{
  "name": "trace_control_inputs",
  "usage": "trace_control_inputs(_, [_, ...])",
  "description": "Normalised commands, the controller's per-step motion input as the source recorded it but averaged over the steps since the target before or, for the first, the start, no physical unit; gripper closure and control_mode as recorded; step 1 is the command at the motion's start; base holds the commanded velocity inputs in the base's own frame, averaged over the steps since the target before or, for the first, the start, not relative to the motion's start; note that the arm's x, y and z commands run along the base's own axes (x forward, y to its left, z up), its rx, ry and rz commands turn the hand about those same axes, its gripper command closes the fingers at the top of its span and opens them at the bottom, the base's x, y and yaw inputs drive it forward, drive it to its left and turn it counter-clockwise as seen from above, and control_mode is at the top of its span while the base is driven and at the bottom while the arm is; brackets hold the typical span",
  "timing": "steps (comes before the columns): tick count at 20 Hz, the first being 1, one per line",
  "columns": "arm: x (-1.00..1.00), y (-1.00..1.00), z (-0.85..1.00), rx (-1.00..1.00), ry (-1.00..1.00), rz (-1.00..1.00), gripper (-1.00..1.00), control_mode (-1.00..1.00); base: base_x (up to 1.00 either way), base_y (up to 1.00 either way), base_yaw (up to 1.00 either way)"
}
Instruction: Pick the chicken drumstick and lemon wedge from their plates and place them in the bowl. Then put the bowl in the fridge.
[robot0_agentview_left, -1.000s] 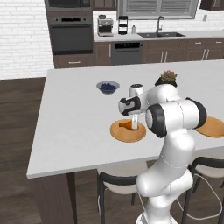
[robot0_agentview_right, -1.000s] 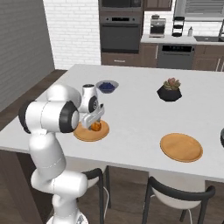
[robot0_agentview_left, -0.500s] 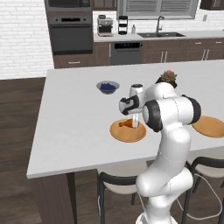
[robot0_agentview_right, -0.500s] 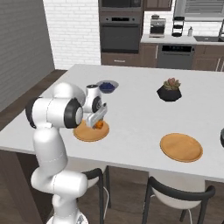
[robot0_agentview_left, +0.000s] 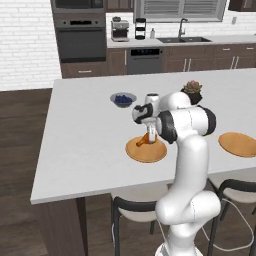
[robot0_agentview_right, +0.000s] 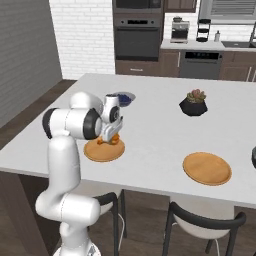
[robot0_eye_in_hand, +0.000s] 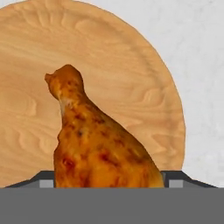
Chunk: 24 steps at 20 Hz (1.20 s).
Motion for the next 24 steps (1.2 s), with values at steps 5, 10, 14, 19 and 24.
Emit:
trace_control_inputs(5, [-0.38,0.09,-0.20,0.02,0.05,0.02,1.00,-1.00,0.00,0.00,0.00])
trace_control_inputs(10, [-0.86,0.00,0.07,0.00,0.00,0.00,1.00,-1.00,0.00,0.00,0.00])
trace_control_inputs(14, [-0.98,0.00,0.46,0.00,-0.07,-0.05,1.00,-1.00,0.00,0.00,0.00])
trace_control_inputs(19, [-0.49,0.01,0.53,-0.01,-0.08,-0.41,1.00,-1.00,0.00,0.00,0.00])
trace_control_inputs(24, [-0.21,-0.13,0.26,0.02,-0.01,-0.72,1.00,-1.00,0.00,0.00,0.00])
